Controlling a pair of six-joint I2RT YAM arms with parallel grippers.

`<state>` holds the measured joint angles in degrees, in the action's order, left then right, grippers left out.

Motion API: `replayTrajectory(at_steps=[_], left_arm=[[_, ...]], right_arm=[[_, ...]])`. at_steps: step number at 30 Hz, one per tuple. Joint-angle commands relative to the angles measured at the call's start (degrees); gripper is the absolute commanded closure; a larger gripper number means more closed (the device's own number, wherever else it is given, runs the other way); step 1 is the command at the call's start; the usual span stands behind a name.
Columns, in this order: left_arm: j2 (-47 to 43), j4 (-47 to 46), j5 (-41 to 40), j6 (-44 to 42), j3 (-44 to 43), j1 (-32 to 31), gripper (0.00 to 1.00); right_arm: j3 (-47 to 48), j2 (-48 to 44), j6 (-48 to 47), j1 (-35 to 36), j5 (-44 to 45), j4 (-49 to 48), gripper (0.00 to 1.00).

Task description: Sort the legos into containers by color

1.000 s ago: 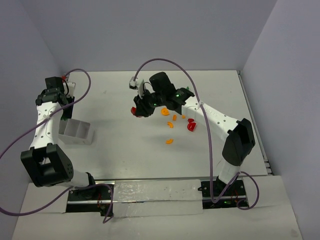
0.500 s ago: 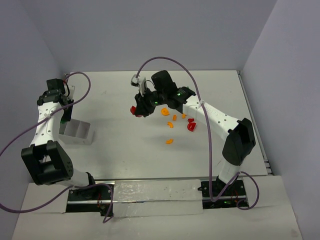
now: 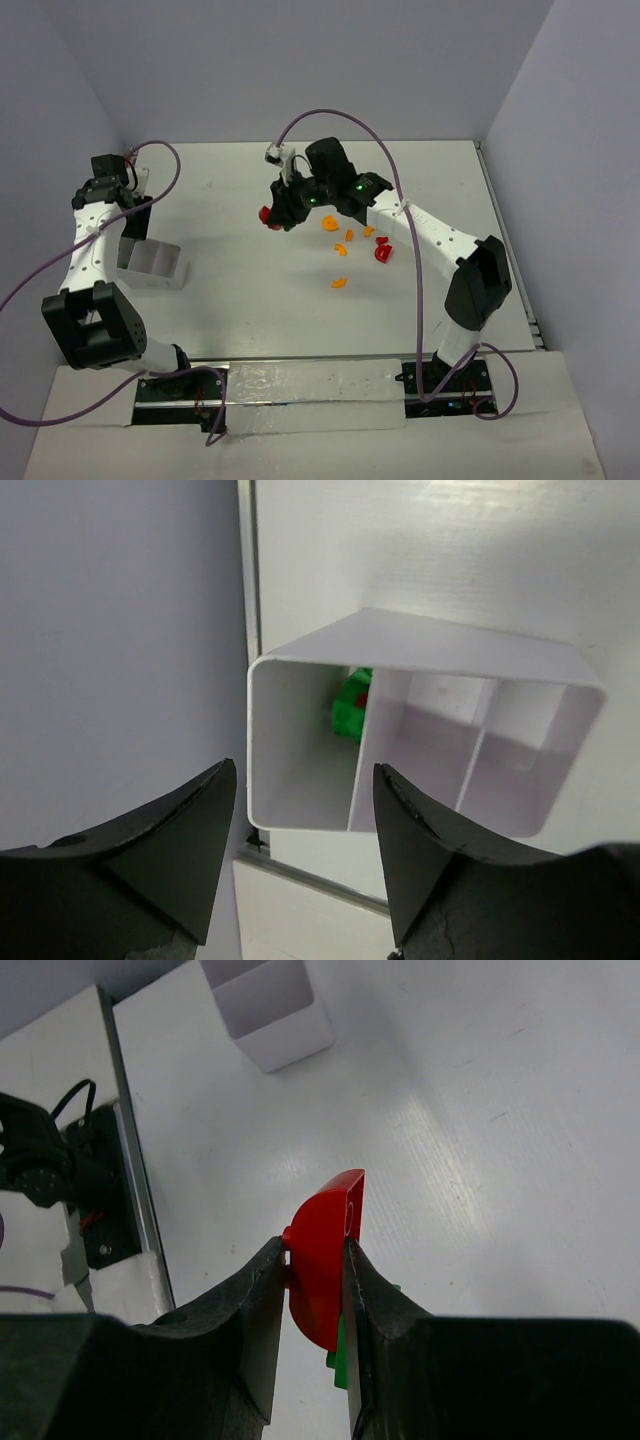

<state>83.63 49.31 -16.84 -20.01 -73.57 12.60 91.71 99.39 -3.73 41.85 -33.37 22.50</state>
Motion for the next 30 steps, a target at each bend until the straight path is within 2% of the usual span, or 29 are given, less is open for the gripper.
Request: replayTrajectory(at_steps=[1, 2, 3, 5, 6, 8, 9, 10, 12, 15, 17, 20, 21, 23, 26, 30], left_arm=[[-1.7, 0.7, 14.5, 3.9, -10.5, 0.6, 0.35], [-3.0, 0.5, 21.3, 6.3, -12.2, 0.5, 0.35], [-3.9, 0.2, 23.1, 8.1, -13.3, 0.5, 0.35], [-5.9, -3.3, 37.3, 14.3, -14.4, -0.2, 0.35], [-6.1, -3.8, 38.1, 15.2, -13.9, -0.4, 0.36], [-8.2, -8.4, 44.5, 25.9, -11.7, -2.7, 0.36], [-8.3, -10.1, 45.9, 28.2, -10.7, -4.3, 0.36], [-9.2, -13.4, 46.7, 31.0, -8.8, -7.7, 0.36], [-10.1, -16.7, 45.9, 36.9, -7.2, -13.0, 0.34], [-10.2, -21.3, 42.6, 43.2, -5.3, -20.6, 0.33], [-9.5, -23.2, 36.8, 47.4, -4.2, -25.1, 0.25], [-8.3, -24.6, 35.1, 49.1, -3.9, -28.5, 0.19], [-8.1, -26.1, 33.1, 49.3, -3.6, -31.5, 0.17], [-8.4, -29.4, 27.7, 48.5, -3.0, -36.9, 0.14], [-7.9, -32.5, 21.7, 48.6, -2.9, -40.9, 0.13], [-4.9, -32.6, 20.4, 51.9, -4.5, -42.2, 0.14]], right_arm=[[0.0, -0.7, 12.8, -3.5, 4.2, -8.2, 1.00], [0.2, -0.3, 18.3, -4.4, 5.2, -9.0, 1.00], [0.5, 0.2, 21.7, -5.7, 6.5, -9.8, 1.00], [1.8, 1.5, 30.7, -8.7, 9.2, -11.1, 1.00], [2.2, 1.5, 31.6, -9.8, 9.5, -11.1, 1.00], [3.2, 1.9, 43.0, -12.3, 13.7, -10.5, 1.00], [3.9, 2.2, 43.9, -13.0, 14.3, -9.3, 1.00], [5.3, 3.0, 50.0, -13.8, 17.8, -5.4, 1.00], [8.2, 4.1, 58.8, -15.2, 20.2, -1.6, 1.00], [9.7, 5.8, 66.4, -16.5, 17.9, 1.5, 1.00], [7.6, 6.6, 71.5, -17.2, 10.8, -3.3, 1.00], [2.7, 5.7, 77.3, -17.1, 9.0, -8.6, 1.00], [1.7, 5.3, 79.8, -16.7, 8.8, -10.3, 1.00], [1.3, 5.0, 81.4, -16.1, 8.7, -10.8, 1.00], [0.7, 4.6, 82.8, -15.9, 9.0, -10.7, 1.00], [0.7, 4.8, 84.4, -15.7, 8.5, -10.4, 1.00]])
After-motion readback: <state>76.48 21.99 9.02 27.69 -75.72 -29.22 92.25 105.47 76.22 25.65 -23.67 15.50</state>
